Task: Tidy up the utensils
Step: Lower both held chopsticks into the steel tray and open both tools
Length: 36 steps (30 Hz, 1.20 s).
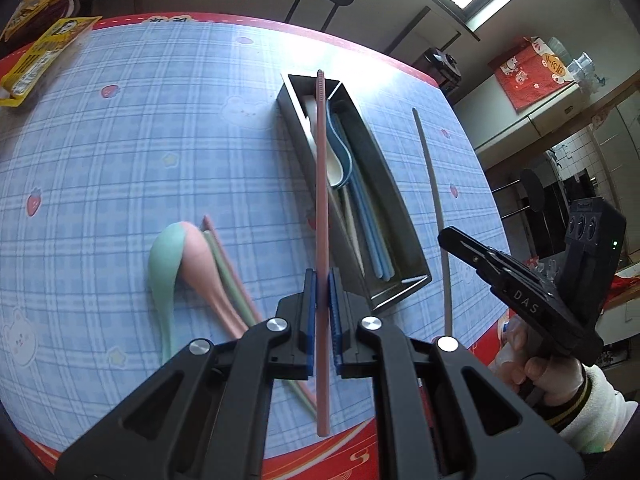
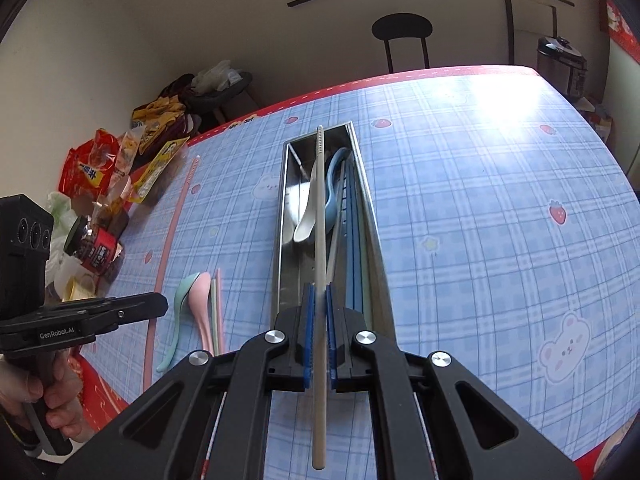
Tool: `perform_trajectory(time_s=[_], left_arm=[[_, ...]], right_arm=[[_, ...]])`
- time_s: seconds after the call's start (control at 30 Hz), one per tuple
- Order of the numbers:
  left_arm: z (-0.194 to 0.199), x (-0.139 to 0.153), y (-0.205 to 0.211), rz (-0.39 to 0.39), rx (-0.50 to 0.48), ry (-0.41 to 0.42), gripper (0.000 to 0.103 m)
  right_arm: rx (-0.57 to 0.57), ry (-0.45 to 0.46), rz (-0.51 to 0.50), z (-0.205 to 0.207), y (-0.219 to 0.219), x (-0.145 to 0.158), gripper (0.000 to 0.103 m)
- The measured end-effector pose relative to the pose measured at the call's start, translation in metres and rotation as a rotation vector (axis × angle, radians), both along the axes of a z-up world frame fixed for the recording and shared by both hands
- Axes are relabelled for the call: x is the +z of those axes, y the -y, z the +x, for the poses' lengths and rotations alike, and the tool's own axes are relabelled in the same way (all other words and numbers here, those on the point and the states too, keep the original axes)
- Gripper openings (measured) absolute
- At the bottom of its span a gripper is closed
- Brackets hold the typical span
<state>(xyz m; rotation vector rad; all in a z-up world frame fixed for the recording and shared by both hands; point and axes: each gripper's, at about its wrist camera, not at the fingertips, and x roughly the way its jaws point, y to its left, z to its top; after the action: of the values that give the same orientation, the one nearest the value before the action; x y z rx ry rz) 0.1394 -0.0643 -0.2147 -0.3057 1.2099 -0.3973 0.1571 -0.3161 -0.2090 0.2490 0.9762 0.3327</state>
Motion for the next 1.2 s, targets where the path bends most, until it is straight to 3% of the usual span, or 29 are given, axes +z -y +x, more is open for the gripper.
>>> perform_trajectory(time_s=[0.37,0.77,1.0,1.07,1.1,1.17,1.2], left_arm=[[0.078,-0.024,0.058,-0.097,0.022,-0.101,0.01],[0.109,-0.071,0.089,-0.097,0.036,-0.198,0.01],[0.122,-0.084,0.099,-0.118,0.041,-0.222,0.01],[0.124,-0.085,0.098,-0.131,0.048,-0.224,0.022],[0.125,-0.083,0.095,-0.144,0.058,-0.219,0.033],[0.126,-0.074,0.089,-0.15,0.069,-0.193,0.04],[0.125,-0.068,0.087,-0.145,0.068,-0.179,0.042]], right_arm=[[0.01,-0.005,-0.035,0.053,-0.001,-0.011,0.006],[0.001,-0.059,-0.01,0.07,0.004,-0.033,0.006],[0.031,-0.071,-0.023,0.076,-0.007,-0.039,0.006],[0.032,-0.084,-0.03,0.079,-0.009,-0.042,0.006],[0.024,-0.088,-0.035,0.079,-0.008,-0.042,0.008],[0.011,-0.069,-0.017,0.078,-0.004,-0.036,0.01],[0.008,-0.055,-0.017,0.077,-0.002,-0.032,0.019]])
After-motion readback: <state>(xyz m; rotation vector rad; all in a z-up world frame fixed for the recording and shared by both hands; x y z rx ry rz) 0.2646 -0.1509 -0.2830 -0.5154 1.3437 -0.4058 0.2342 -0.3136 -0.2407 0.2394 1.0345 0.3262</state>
